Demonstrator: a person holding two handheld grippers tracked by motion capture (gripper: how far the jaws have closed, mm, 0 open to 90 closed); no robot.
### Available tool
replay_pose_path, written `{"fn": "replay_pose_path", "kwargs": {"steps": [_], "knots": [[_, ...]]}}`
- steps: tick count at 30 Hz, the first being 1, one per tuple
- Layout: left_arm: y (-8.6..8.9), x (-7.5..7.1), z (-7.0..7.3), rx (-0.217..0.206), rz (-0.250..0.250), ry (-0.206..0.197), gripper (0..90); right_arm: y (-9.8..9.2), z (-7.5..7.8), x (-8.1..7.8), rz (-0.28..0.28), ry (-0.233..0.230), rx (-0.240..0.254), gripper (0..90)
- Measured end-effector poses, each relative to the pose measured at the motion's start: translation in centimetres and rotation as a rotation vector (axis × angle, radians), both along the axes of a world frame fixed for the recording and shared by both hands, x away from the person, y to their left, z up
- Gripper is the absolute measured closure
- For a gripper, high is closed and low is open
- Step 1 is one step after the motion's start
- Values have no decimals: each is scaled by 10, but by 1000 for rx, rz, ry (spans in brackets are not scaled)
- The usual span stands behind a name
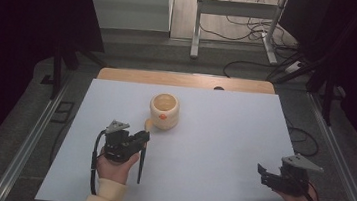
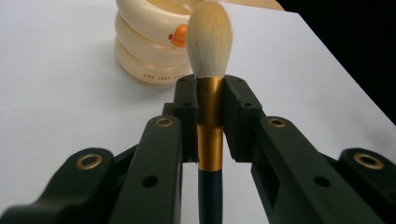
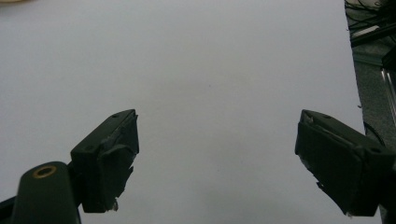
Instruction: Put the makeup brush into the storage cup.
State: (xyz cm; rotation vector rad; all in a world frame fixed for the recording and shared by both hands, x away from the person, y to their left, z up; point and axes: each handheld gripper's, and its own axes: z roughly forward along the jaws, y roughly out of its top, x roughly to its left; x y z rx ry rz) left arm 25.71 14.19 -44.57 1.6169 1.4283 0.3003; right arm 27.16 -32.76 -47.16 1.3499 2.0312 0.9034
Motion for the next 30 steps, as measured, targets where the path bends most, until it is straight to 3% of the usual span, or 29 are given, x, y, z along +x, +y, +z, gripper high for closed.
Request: {"fn": "replay_pose_path", "kwargs": {"steps": [8,30], "knots": [[1,2,3,-13,-2,-18,773,0,0,0,-1,0,1,138],[-2,16,19,23,-19,-53,774,4,0,-1,41,-8,-1,137]]}}
